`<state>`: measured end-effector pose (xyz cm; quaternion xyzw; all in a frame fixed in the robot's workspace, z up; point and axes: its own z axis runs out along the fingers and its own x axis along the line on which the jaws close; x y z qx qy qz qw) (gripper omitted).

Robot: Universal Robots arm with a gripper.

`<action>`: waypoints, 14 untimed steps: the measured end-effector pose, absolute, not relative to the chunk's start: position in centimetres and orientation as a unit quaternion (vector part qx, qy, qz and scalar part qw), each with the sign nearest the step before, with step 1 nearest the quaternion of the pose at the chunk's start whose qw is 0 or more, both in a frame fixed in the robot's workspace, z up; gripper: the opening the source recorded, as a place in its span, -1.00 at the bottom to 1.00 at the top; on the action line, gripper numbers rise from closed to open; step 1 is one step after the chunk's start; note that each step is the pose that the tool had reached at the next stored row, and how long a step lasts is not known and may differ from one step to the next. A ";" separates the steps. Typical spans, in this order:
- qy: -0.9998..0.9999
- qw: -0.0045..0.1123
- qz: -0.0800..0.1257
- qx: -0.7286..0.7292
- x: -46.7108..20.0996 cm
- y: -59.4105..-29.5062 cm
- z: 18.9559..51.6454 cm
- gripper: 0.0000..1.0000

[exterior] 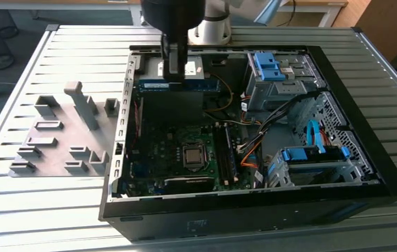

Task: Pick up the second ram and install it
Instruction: 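Pick up the second ram and move it above second insertion slot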

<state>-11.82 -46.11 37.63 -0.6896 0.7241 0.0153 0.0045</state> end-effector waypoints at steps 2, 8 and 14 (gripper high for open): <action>0.724 0.004 0.015 -0.690 -11.1 -46.1 37.6 -0.72; 0.724 0.004 0.015 -0.690 -9.0 -46.1 37.5 -0.72; 0.724 0.004 0.015 -0.690 -7.1 -46.1 37.5 -0.72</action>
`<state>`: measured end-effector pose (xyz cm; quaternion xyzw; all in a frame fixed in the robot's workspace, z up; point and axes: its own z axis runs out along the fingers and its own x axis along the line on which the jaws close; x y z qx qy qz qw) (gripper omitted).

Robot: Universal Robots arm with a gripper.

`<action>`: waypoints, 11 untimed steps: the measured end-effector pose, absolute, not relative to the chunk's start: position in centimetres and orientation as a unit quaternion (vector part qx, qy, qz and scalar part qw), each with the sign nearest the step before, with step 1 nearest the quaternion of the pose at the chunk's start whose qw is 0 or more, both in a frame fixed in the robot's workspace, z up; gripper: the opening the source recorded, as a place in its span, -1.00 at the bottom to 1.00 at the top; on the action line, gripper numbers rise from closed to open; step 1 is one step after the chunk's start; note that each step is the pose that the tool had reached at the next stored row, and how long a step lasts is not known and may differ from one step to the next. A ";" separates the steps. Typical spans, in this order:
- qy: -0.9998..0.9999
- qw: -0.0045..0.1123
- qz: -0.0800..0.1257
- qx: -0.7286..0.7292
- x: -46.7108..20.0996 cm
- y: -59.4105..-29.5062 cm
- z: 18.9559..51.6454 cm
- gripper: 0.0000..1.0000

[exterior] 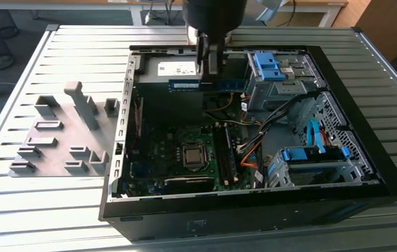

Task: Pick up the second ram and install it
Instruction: 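Pick up the second ram and move it above second insertion slot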

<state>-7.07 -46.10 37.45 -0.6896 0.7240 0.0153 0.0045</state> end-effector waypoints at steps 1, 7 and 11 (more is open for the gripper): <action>0.724 0.004 0.015 -0.690 -6.8 -46.1 37.4 -0.72; 0.724 0.004 0.015 -0.690 -5.8 -46.1 37.4 -0.72; 0.724 0.004 0.015 -0.690 -5.7 -46.1 37.4 -0.72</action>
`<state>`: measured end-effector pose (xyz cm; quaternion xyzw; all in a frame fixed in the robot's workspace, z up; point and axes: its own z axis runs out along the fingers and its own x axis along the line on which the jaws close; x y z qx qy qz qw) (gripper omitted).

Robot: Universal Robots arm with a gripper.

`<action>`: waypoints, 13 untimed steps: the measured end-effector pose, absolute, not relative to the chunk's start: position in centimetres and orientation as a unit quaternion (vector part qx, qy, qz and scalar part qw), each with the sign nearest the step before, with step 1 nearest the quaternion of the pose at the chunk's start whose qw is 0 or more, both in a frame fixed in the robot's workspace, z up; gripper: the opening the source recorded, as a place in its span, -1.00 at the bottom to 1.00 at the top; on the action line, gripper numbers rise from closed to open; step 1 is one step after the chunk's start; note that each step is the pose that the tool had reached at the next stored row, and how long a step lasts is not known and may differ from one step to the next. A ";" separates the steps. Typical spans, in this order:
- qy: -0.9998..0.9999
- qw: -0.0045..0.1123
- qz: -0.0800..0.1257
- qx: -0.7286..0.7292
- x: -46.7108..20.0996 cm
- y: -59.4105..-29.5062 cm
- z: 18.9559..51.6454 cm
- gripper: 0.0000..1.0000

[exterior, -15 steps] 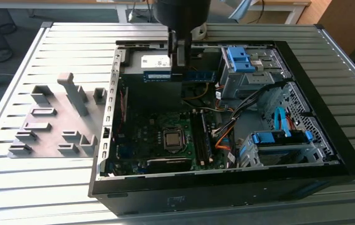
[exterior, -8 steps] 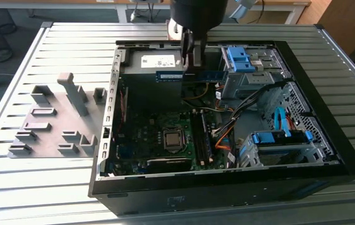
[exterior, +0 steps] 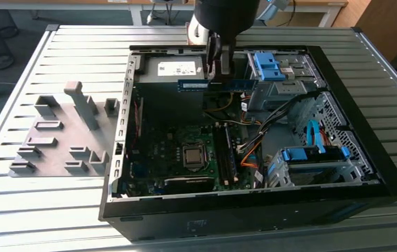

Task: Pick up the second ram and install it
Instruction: 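Pick up the second ram and move it above second insertion slot, then insert the second ram into the second slot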

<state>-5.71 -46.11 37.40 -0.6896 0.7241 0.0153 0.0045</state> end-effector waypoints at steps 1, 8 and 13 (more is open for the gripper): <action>0.724 0.004 0.015 -0.690 -5.7 -46.1 37.4 -0.72; 0.724 0.004 0.015 -0.690 -5.4 -46.1 37.4 -0.72; 0.724 0.004 0.015 -0.689 -5.4 -46.1 37.4 -0.72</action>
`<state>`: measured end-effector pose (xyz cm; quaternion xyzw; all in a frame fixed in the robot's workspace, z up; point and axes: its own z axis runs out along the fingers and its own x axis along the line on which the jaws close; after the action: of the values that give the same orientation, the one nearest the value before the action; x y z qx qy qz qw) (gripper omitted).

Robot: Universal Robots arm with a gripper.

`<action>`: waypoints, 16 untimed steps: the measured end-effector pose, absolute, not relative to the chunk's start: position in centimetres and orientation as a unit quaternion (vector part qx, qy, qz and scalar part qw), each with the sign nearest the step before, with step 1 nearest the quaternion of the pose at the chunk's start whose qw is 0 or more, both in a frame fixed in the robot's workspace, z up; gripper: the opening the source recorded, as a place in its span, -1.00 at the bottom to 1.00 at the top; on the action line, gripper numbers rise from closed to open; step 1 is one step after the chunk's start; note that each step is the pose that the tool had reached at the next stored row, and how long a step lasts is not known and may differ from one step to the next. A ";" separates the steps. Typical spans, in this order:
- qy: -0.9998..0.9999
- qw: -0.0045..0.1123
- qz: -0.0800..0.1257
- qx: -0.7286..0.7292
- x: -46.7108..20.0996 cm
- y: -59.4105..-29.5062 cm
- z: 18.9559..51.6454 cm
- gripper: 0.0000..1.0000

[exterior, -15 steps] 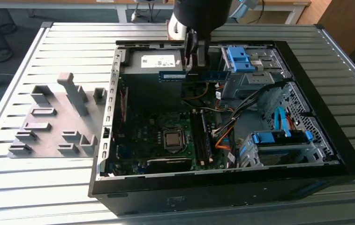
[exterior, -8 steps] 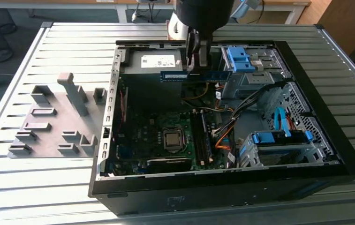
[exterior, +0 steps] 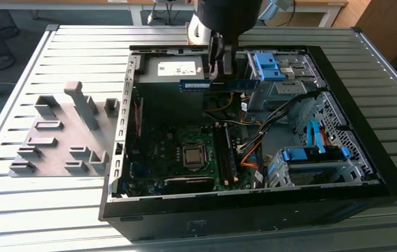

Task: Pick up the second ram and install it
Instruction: 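Insert the second ram into the second slot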

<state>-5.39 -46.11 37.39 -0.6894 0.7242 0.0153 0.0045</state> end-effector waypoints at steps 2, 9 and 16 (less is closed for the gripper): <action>0.726 0.005 0.015 -0.687 -5.4 -46.1 37.4 -0.72; 0.740 0.005 0.015 -0.672 -5.4 -46.1 37.4 -0.72; 0.754 0.005 0.015 -0.656 -5.4 -46.1 37.4 -0.72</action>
<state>-5.39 -46.10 37.37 -0.6564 0.7543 0.0151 0.0052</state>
